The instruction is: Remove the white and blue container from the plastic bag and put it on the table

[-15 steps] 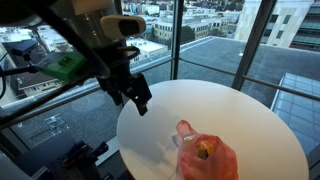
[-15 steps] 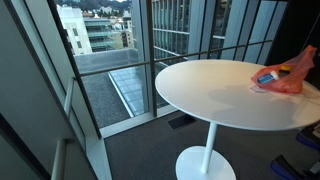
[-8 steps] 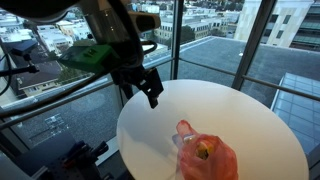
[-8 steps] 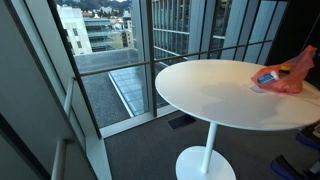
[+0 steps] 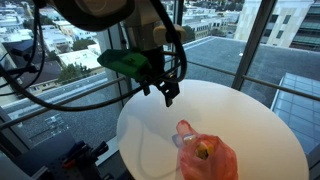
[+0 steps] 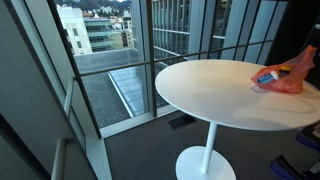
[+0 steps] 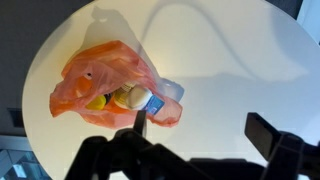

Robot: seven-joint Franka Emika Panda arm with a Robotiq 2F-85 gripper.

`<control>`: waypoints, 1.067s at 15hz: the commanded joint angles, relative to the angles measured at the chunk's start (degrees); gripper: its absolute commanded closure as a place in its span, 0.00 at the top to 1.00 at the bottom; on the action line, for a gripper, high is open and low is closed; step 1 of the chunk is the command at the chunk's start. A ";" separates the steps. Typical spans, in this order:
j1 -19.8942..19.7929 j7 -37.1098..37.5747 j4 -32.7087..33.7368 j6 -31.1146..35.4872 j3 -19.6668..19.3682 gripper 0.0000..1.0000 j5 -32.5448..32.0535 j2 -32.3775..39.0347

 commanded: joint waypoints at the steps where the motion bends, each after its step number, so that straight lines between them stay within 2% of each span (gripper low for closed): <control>1: 0.42 -0.69 5.35 0.48 -1.26 1.00 4.06 7.69; 2: -0.39 -0.18 1.86 0.66 -0.03 1.00 2.26 3.73; 7: -1.02 0.94 4.15 1.36 -0.03 1.00 2.01 7.80; 11: -1.85 0.07 3.66 9.00 -0.91 1.00 1.27 11.04; 16: -1.87 -1.85 3.99 19.04 -1.96 1.00 3.51 18.05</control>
